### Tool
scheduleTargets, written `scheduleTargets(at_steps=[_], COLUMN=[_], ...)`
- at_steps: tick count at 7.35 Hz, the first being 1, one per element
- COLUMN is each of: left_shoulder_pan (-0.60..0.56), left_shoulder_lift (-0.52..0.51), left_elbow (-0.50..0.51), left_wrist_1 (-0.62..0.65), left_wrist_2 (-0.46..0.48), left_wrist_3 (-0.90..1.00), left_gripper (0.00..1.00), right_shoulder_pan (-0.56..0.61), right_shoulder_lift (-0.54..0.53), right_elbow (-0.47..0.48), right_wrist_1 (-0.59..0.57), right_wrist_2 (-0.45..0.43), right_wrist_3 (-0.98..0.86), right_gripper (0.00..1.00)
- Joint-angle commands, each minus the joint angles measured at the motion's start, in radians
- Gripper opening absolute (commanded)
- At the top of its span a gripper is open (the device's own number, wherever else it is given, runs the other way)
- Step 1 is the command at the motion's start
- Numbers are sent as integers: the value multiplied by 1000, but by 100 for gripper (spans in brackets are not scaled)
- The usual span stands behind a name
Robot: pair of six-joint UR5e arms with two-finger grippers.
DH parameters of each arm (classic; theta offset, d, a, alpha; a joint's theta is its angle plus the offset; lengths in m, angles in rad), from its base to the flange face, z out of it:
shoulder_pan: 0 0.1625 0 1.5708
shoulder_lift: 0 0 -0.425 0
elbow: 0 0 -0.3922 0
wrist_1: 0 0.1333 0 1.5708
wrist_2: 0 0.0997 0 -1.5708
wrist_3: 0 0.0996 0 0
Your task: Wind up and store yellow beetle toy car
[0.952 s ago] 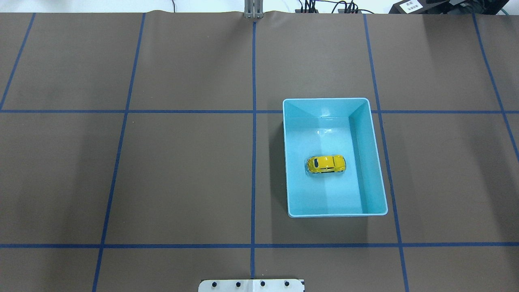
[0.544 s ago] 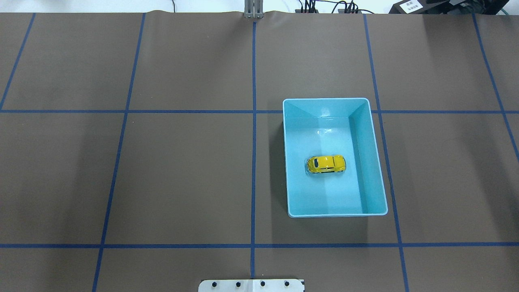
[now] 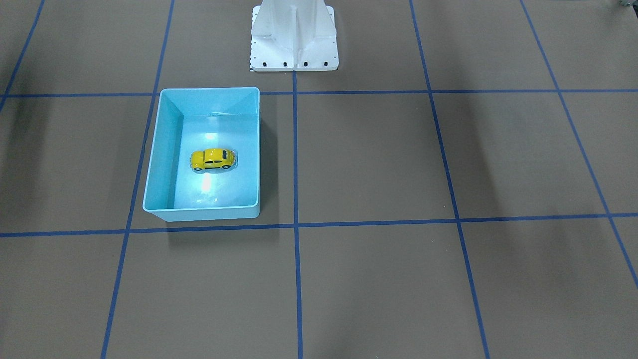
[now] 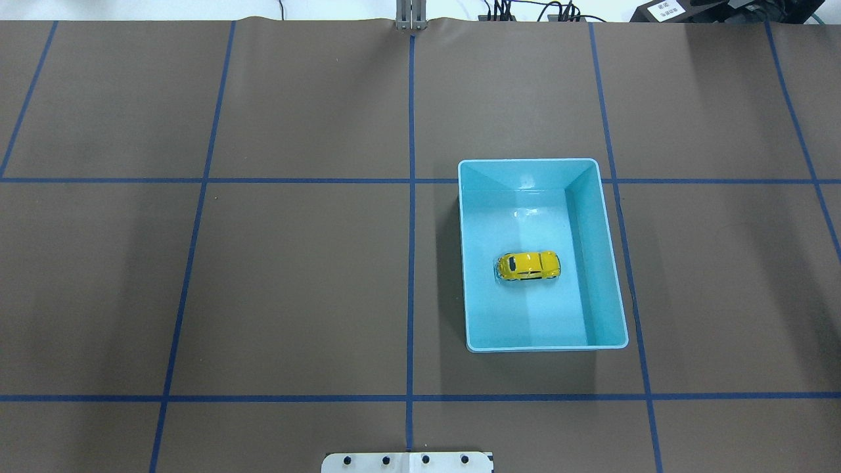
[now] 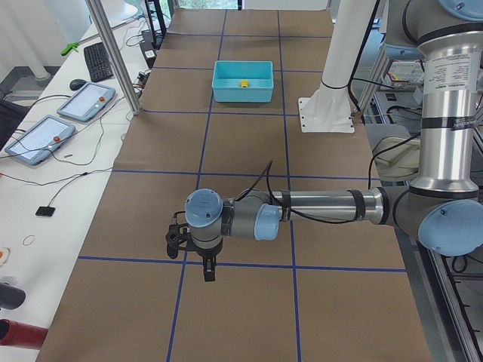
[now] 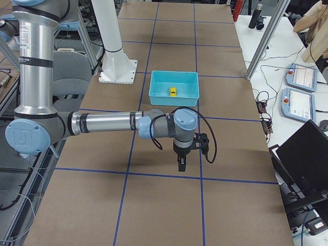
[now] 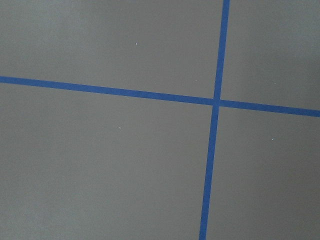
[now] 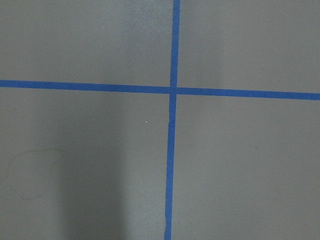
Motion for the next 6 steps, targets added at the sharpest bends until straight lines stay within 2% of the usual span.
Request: scheduleTargets(at_steps=[1, 6], left_shoulder_pan=[0, 0], left_shoulder_lift=[0, 0], left_elbow=[-1, -1], left_wrist_1=[0, 0], left_wrist_2=[0, -2], left_wrist_3=[0, 0], left_gripper=[100, 100], right_shoulder_pan=[-8, -11], right_shoulder_lift=[2, 12], right_elbow=[5, -7], right_wrist_1=[3, -1], right_wrist_2=[1, -6], right_wrist_3=[0, 0], right_gripper=[99, 99])
